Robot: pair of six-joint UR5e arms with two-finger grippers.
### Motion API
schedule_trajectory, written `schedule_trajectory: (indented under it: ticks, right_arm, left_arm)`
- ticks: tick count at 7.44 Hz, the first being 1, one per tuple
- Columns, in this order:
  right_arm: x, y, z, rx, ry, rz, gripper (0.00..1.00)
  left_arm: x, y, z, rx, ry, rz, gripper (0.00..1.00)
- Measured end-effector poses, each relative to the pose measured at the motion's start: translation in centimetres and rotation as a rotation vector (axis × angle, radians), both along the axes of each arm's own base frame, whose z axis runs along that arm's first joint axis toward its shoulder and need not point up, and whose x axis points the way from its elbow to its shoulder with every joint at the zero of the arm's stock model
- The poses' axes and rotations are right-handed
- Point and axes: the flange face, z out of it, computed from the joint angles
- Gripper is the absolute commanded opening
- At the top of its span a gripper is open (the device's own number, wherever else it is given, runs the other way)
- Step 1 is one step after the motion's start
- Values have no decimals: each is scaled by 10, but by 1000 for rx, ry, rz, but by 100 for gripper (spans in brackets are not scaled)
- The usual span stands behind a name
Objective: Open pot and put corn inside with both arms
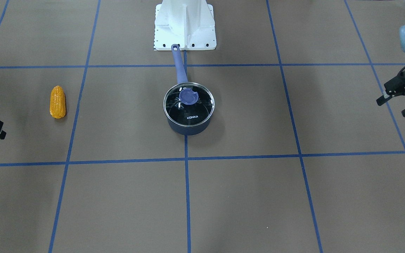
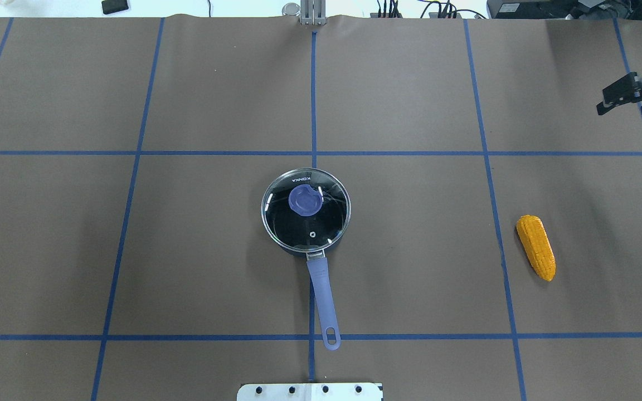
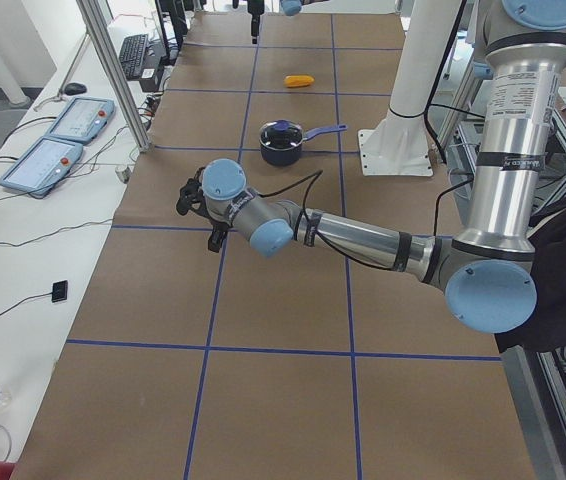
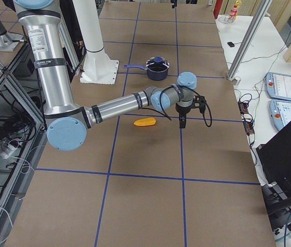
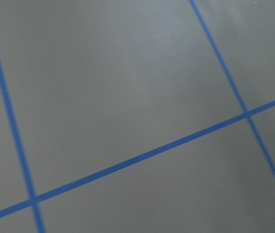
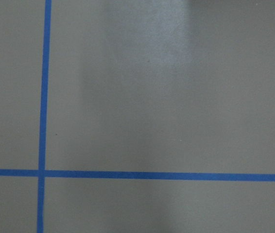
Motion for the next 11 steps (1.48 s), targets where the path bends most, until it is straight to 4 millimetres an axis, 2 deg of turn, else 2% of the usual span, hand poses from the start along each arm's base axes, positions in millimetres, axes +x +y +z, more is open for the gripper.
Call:
schedule_trajectory:
  ticks: [2, 3, 5, 6, 8, 9, 11]
  right_arm:
    - [-27, 36, 3, -28, -2, -38, 100]
    - [-39, 50, 3, -37, -3, -55, 100]
    - [-76, 72, -1, -62, -11, -65, 100]
    - [-98, 83, -4, -68, -10, -61, 100]
    - [-130, 101, -1, -62, 19, -64, 100]
    - [-137, 109, 6, -53, 39, -71, 100]
    - [-140, 128, 26, -28, 60, -89, 100]
  left_arm:
    - [61, -2, -62, -61, 13, -12, 97]
    - [87, 2, -103, -87, -1, -20, 97]
    - [137, 23, -197, -138, -66, -23, 97]
    - [166, 38, -233, -160, -92, -29, 97]
    - [227, 67, -274, -194, -105, -45, 97]
    - [252, 77, -289, -211, -101, -55, 97]
    - [291, 82, -317, -240, -91, -78, 97]
